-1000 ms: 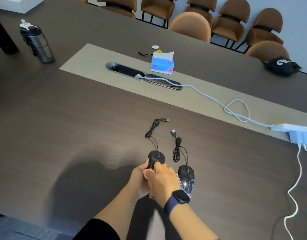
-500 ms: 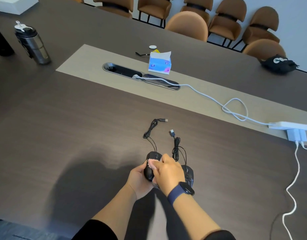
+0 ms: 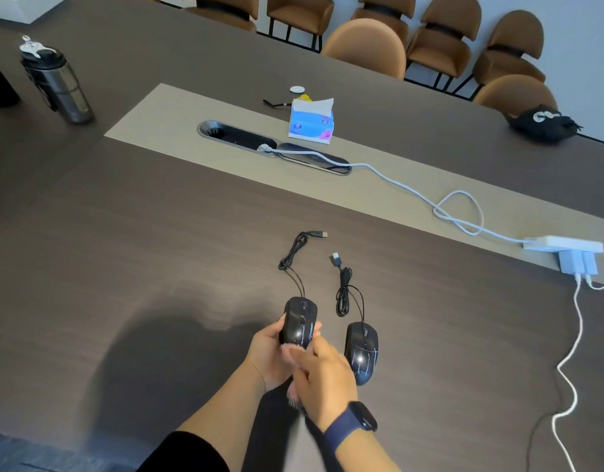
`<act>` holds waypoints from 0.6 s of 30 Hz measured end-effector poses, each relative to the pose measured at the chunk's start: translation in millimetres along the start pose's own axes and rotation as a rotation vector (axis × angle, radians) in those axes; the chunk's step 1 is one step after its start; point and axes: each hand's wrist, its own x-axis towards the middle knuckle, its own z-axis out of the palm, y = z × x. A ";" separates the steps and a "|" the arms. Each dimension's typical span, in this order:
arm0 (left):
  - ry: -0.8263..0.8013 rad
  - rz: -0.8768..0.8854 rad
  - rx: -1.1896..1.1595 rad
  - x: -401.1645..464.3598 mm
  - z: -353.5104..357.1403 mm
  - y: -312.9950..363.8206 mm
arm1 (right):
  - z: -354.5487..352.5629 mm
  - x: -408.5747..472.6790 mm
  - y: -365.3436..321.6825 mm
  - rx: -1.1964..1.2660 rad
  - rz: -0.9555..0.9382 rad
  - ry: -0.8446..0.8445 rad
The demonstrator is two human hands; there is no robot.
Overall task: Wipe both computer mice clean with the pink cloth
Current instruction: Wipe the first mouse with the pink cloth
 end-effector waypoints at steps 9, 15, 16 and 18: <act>-0.016 0.082 -0.022 2.1 6.3 -2.3 | -12.5 51.2 22.5 -0.031 0.030 -0.009; 0.030 0.064 -0.039 0.8 6.1 -3.2 | -4.9 24.9 18.2 0.035 -0.001 0.073; 0.037 0.057 -0.052 0.4 5.8 -3.2 | -4.4 20.0 18.5 0.059 -0.003 0.068; 0.041 0.036 -0.068 0.2 5.5 -2.0 | -1.8 10.6 18.8 0.049 -0.036 0.046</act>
